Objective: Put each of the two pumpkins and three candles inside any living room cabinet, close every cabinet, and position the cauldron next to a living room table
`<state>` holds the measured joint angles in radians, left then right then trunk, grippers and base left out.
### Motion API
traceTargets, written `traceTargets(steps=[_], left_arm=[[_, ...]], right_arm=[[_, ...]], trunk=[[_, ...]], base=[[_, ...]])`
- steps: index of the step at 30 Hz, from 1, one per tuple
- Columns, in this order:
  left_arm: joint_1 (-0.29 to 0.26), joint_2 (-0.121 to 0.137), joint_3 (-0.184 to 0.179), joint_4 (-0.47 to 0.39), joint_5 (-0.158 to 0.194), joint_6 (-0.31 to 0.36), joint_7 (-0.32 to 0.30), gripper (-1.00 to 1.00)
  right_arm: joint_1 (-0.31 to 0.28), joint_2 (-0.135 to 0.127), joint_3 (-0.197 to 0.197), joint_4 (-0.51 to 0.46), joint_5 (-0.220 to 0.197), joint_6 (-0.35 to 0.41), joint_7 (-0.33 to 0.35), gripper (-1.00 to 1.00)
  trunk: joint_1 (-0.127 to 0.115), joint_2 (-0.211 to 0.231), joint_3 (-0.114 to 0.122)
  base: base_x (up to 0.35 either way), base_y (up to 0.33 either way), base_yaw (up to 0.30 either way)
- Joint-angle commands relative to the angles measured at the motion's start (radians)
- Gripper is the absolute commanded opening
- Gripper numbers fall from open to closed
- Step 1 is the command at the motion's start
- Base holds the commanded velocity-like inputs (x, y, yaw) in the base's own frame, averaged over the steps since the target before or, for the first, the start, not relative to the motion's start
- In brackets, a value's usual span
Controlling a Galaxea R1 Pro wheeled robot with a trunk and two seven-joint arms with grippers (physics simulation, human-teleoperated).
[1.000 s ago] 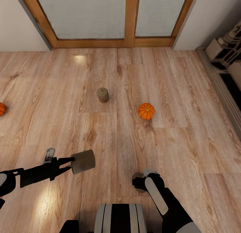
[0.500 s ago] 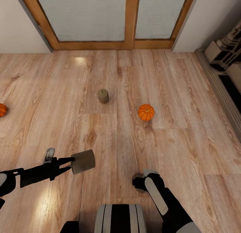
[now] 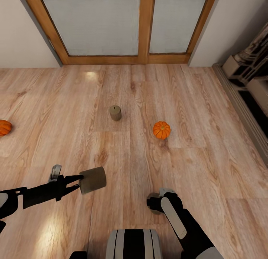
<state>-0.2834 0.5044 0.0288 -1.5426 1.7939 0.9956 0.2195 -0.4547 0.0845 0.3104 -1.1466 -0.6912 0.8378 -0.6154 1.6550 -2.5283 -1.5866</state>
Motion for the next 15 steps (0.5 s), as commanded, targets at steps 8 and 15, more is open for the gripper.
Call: traceTargets(steps=[8, 15], left_arm=[[0.0, -0.002, -0.004, 0.001, -0.015, -0.001, 0.023, -1.0], [-0.002, -0.012, -0.027, -0.001, -0.179, -0.005, 0.027, -1.0]], right_arm=[[0.0, -0.003, 0.001, -0.004, -0.009, 0.011, -0.01, -1.0], [0.0, -0.005, 0.002, -0.024, -0.015, 0.053, -0.013, -1.0]], trunk=[[-0.004, 0.002, 0.03], [-0.007, 0.003, 0.058]], base=[[0.0, 0.0, 0.0], [0.0, 0.0, 0.0]])
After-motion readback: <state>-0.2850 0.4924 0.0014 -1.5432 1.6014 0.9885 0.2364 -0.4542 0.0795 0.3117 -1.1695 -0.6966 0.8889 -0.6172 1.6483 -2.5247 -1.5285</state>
